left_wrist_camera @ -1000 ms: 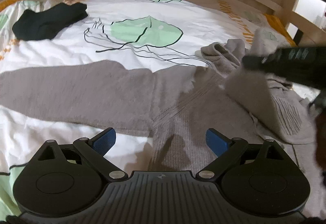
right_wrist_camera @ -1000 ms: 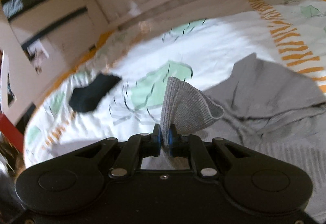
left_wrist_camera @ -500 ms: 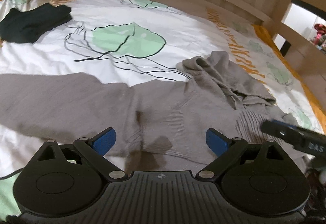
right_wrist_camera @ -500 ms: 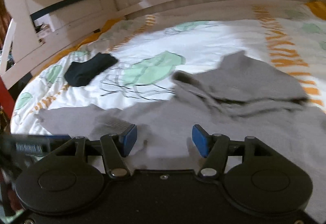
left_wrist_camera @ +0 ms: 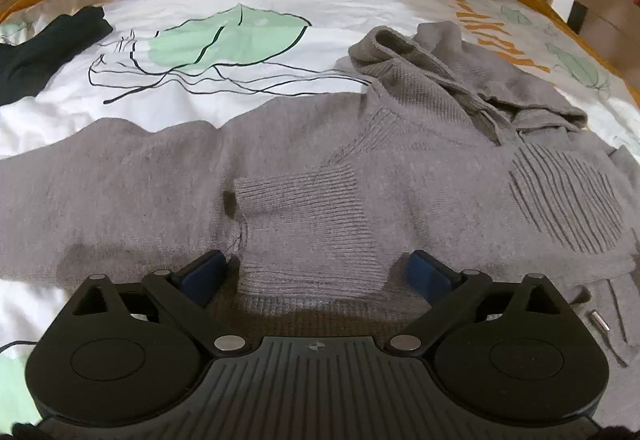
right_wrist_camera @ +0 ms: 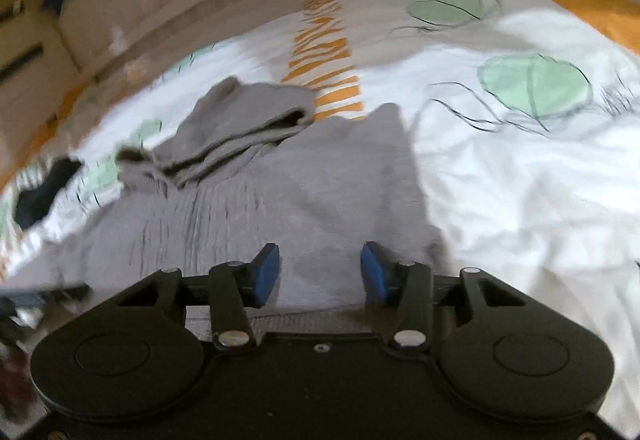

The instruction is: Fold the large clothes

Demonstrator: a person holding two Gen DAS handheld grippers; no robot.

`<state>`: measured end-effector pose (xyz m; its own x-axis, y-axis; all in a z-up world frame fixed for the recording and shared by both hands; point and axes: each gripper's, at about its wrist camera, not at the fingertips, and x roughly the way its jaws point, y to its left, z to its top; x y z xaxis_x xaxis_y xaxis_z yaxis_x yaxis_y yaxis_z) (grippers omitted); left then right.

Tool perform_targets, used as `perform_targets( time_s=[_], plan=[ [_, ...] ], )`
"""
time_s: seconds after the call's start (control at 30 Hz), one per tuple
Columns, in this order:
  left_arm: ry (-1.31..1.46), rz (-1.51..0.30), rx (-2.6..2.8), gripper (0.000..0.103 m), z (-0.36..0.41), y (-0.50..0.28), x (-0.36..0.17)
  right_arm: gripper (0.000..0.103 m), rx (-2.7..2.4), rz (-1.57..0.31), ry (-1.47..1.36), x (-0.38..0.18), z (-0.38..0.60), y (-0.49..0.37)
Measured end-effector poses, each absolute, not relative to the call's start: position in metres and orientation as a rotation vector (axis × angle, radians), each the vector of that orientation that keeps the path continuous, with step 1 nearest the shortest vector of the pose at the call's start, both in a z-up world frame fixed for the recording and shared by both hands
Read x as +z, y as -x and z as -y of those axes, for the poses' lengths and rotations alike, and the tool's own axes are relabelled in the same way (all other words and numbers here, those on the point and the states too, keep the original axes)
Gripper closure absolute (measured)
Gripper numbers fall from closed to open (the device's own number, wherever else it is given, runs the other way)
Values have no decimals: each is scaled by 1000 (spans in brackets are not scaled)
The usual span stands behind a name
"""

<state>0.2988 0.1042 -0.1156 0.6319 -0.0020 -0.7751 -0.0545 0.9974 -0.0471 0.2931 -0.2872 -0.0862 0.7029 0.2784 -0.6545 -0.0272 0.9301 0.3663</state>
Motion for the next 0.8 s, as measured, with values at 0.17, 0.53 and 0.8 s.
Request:
perform_targets(
  time_s=[0.17, 0.53, 0.8],
  plan=[
    [70, -906, 22, 0, -108, -301, -119, 41, 106, -730, -167, -63, 292, -269],
    [68, -906, 24, 0, -104, -305, -121, 41, -15, -824, 13, -89, 300, -302],
    [71, -902, 19, 0, -105, -305, -121, 49, -64, -746, -19, -90, 307, -300]
  ],
)
